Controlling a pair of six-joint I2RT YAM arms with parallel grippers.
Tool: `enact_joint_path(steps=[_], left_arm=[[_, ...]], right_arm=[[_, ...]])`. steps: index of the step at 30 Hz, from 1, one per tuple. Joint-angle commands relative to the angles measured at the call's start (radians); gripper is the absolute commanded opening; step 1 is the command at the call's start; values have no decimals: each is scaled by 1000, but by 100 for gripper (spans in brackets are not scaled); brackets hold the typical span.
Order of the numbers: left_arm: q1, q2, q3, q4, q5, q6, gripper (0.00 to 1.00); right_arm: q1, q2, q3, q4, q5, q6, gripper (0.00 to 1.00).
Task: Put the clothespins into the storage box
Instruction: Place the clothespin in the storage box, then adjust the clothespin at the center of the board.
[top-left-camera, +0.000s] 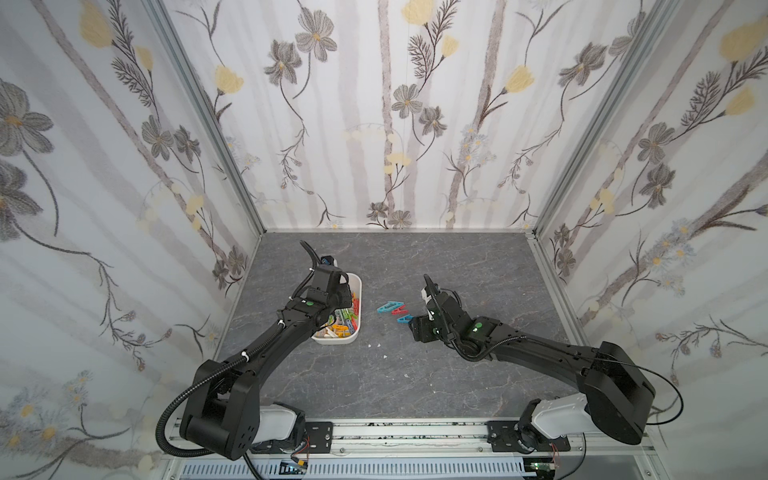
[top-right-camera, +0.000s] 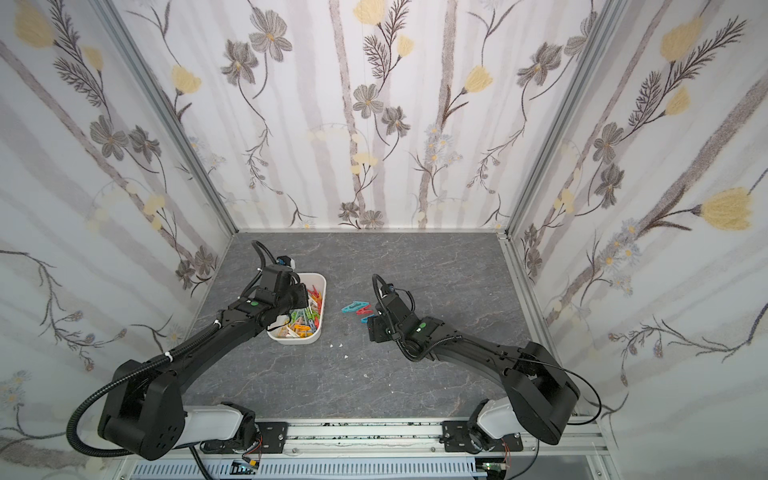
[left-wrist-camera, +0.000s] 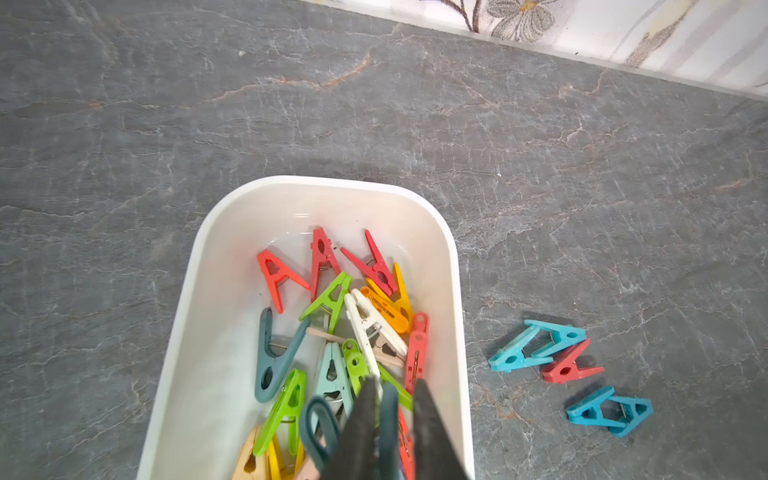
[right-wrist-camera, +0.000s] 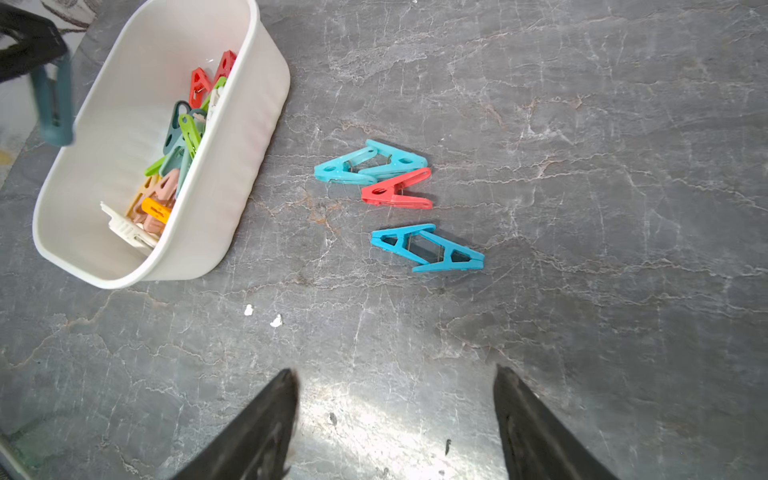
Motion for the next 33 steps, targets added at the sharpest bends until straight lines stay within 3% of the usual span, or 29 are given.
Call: enact_joint_path(steps=[1, 6, 10, 13, 18, 22, 27, 33], left_arm=[[5, 28, 33, -16, -75, 30, 46], [7, 6, 33, -24, -86, 32, 50], [-9, -39, 34, -26, -16, 15, 50], [-108, -69, 23, -24, 17, 0, 49], [-311, -69, -39, -14, 10, -89, 50], [-395, -80, -132, 41, 6, -185, 51], [-404, -94, -185, 68, -10, -214, 55], [-398, -129, -162, 30, -112, -180, 63]], right_arm=[[4, -3, 3, 14, 10, 5, 75], [4, 2, 1, 21, 7, 13, 75], [2, 16, 18, 30, 0, 11, 75], [-4, 57, 33, 44, 3, 10, 74], [-45, 131, 82, 47, 17, -11, 62], [-85, 191, 143, 45, 19, -53, 53], [-87, 306, 246, 27, 18, -116, 40], [-95, 403, 337, 14, 13, -170, 37]])
